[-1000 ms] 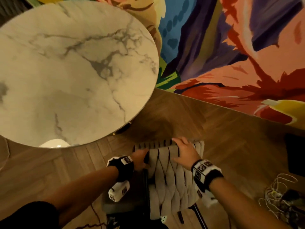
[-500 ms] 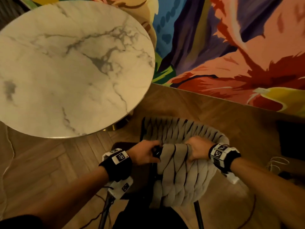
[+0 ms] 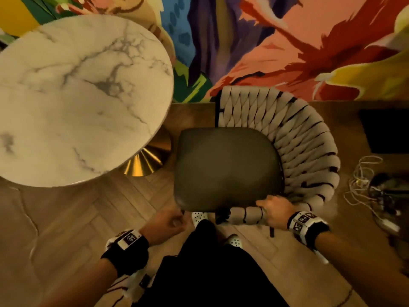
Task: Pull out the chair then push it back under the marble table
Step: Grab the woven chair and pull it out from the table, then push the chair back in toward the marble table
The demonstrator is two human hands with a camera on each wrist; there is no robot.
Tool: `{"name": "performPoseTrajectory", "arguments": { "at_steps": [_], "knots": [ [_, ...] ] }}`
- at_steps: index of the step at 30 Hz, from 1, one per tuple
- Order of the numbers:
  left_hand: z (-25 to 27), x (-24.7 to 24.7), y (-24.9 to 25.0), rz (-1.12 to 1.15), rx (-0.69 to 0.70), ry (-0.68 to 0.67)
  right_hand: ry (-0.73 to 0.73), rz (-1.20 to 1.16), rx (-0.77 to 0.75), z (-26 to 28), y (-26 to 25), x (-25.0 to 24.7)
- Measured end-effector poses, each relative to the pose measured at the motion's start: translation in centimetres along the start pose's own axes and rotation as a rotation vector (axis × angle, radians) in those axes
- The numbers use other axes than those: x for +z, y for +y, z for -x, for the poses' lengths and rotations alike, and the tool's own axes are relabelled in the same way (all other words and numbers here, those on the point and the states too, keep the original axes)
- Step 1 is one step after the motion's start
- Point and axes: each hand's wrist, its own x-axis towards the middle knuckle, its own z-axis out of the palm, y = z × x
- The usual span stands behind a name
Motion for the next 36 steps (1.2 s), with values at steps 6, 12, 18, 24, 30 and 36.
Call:
{"name": "performPoseTrajectory", "arguments": {
  "at_steps": [6,12,18,24,30,36],
  "knots": [
    [4.8,4.8,-3.7,0.064,-0.274,0.006,-0.127,-0.088,0.013,3.4,-1.1,11.1],
    [6.8,10.9,-4.3,0.132,-0.408,0.047,-0.196,-0.165,0.055,6.3,-1.8,20.4],
    [7.4,13.0,-3.4,0.245,-0.428,0.131,0.253,-0.789,0.282,11.7,0.1,21.6],
    [6.1,12.0,-2.3,0.229,-0.422,0.093,0.252,-2.028,0.930,16.0,5.1,23.8],
    [6.6,9.7,-1.1,0.217,-0.341,0.245,0.188,-2.250,0.908,12.3,4.2,22.2],
    [7.9,7.9,-1.1,0.246,-0.330,0.333,0.214,-2.161,0.991,10.0,3.9,20.3]
  ]
}}
